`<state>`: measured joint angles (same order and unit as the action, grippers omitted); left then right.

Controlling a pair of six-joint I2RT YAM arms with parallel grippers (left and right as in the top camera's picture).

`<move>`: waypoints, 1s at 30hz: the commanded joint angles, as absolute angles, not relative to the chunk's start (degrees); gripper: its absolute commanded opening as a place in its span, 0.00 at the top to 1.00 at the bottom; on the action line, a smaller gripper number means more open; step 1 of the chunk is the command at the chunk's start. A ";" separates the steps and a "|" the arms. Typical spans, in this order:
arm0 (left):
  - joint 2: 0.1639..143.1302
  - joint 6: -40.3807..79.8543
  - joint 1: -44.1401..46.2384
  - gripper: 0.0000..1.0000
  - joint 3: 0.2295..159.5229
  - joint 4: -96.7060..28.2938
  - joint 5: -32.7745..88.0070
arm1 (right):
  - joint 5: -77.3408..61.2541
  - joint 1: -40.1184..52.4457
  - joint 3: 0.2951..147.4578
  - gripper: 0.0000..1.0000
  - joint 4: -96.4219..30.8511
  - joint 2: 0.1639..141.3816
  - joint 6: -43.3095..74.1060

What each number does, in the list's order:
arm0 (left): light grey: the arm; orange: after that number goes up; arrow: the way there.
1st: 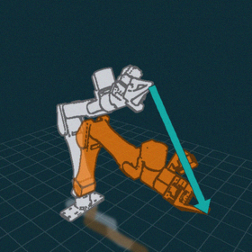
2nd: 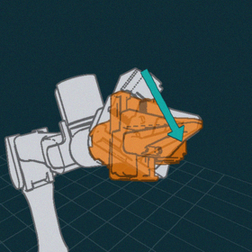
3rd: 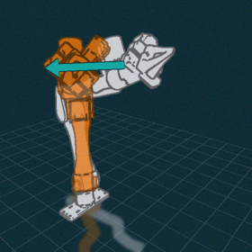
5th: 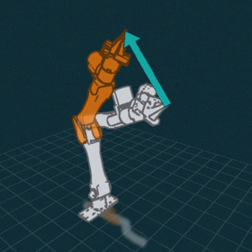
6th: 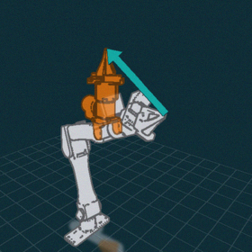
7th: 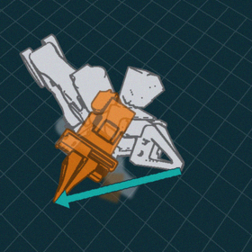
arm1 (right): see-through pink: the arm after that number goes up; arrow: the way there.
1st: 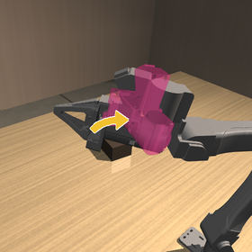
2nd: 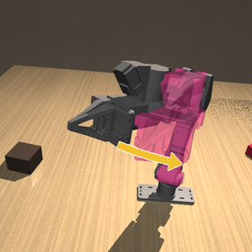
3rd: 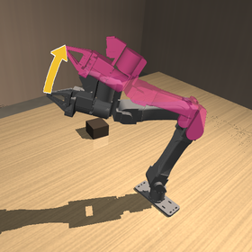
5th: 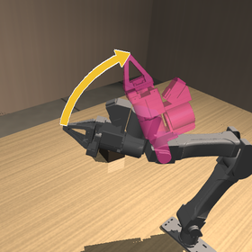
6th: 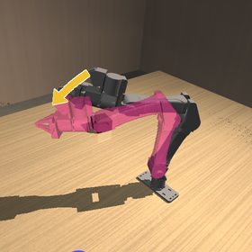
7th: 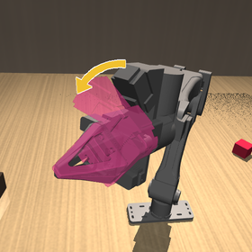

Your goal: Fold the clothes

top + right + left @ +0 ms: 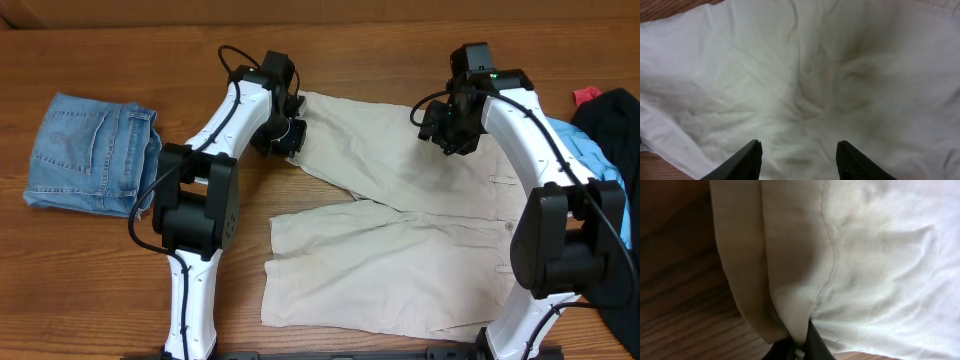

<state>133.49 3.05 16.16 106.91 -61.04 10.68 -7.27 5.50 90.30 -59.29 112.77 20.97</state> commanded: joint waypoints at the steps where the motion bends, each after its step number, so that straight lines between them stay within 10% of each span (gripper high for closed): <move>1: 133.16 3.53 16.03 0.96 110.19 -64.95 7.53 | -7.62 5.39 90.70 0.48 -59.46 111.87 20.49; 22: 127.22 8.73 14.00 0.94 124.07 -86.26 -12.49 | -6.79 5.39 90.70 0.42 -57.80 111.90 19.49; 26: 128.81 11.88 13.08 0.51 124.09 -91.59 -15.00 | -2.76 5.39 90.67 0.29 -50.43 112.57 19.49; 30: 127.70 12.49 11.86 0.38 124.46 -92.60 -16.23 | 1.23 5.37 90.67 0.27 -44.12 115.92 19.49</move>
<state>129.54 10.15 13.02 123.37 -92.16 -13.56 -2.85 5.50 90.30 -46.50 113.01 19.49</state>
